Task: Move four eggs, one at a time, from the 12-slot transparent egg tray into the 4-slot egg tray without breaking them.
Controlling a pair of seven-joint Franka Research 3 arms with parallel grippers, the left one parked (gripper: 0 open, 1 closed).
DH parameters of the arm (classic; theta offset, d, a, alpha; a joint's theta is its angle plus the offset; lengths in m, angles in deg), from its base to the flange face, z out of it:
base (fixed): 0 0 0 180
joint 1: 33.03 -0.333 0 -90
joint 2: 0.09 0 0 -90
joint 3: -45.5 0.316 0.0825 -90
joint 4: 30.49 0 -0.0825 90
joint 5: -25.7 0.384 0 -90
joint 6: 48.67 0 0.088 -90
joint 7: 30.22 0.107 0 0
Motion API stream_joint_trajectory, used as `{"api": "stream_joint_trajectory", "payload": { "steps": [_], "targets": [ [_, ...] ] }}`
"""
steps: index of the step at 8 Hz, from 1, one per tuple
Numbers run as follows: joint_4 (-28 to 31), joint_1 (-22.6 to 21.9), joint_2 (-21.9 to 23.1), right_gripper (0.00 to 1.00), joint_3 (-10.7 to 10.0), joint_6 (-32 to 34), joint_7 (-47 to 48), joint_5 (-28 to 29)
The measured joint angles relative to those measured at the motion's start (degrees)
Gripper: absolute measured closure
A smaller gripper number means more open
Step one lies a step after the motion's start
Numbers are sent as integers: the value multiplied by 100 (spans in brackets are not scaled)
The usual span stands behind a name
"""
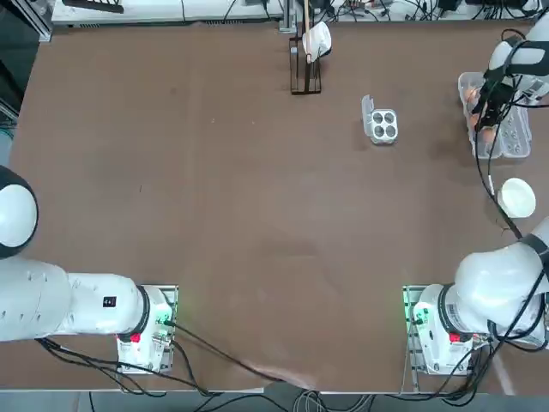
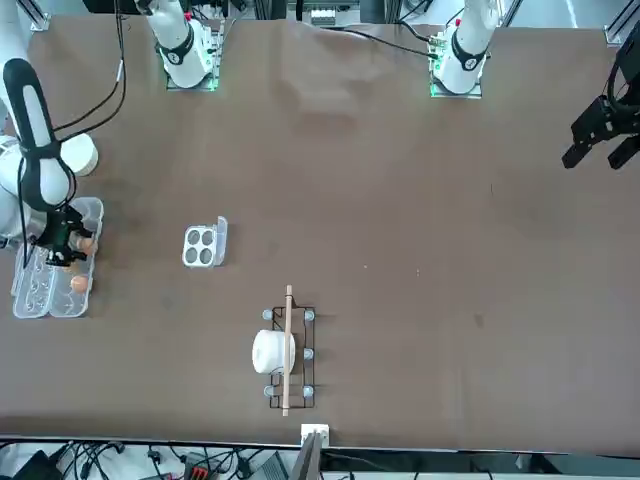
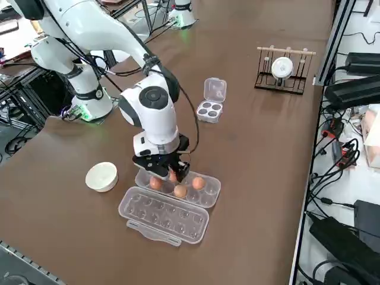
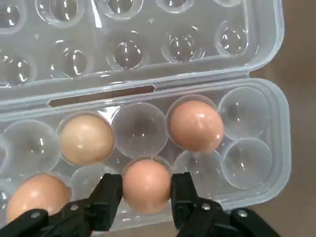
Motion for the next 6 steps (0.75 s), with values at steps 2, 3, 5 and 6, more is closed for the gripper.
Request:
{"api": "stream_joint_trajectory", "payload": {
  "steps": [2,3,5,6],
  "targets": [
    [-173,-10,349,42,6,519,0,-3],
    [-208,-29,562,42,35,754,-12,-22],
    [-329,-362,971,42,101,1374,-30,-41],
    [-497,-712,1101,42,116,1754,-27,-43]
  ]
}}
